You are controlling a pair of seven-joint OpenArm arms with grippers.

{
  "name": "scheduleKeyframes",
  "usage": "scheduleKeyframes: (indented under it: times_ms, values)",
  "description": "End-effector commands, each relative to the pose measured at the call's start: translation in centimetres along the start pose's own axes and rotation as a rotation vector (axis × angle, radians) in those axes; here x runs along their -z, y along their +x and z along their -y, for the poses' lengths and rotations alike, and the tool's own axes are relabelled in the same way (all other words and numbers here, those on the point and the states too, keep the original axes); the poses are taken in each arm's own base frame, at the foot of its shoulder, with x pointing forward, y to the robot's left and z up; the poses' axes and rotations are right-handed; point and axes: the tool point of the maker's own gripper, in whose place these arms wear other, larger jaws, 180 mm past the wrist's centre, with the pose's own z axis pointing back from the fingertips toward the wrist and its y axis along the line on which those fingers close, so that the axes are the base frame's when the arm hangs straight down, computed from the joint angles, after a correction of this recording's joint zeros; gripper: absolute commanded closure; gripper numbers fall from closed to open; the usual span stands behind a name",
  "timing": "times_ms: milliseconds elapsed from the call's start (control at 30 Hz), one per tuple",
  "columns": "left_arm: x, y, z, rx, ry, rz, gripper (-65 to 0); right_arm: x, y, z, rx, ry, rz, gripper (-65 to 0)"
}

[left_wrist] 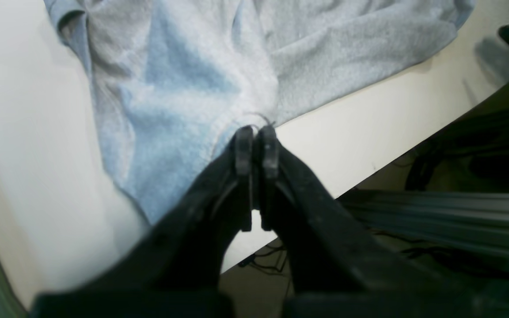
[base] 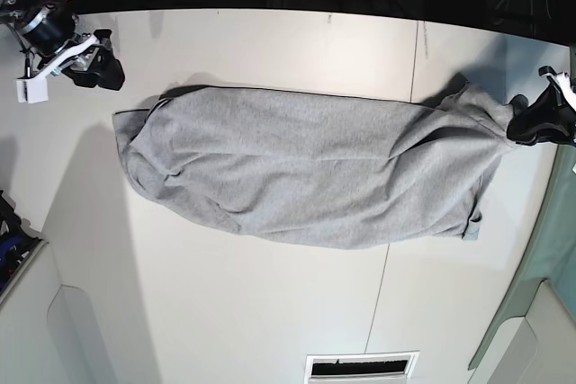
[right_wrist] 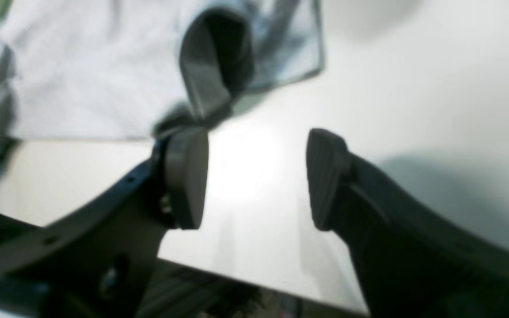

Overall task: Layout the t-shirt on the table in an organized manner, then fold the t-shirt properly
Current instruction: 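Regrasp the shirt end with the right gripper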

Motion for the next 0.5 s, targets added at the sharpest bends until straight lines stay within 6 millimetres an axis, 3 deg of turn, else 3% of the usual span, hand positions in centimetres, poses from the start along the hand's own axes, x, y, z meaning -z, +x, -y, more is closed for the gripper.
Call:
scheduleKeyframes:
  times_ms: [0, 233, 400, 467]
  values:
    - [-0.5, 1.4, 0.0, 0.029, 0.0, 0.038, 0.0, 0.8, 1.5, -0.4, -0.032, 0.018, 0.031, -34.7]
    - [-0.5, 1.4, 0.0, 0.03, 0.001, 0.037, 0.0, 7.3, 2.2, -4.4, -0.084, 0.104, -0.033, -34.7]
    - [-0.5, 1.4, 0.0, 0.03, 0.001, 0.038, 0.0, 9.1, 1.8, -7.5, -0.079, 0.161, -0.044, -34.3]
    - [-0.5, 1.4, 0.0, 0.03, 0.001, 0.038, 0.0, 9.4, 1.5, -8.2, -0.073, 0.17, -0.047, -28.6]
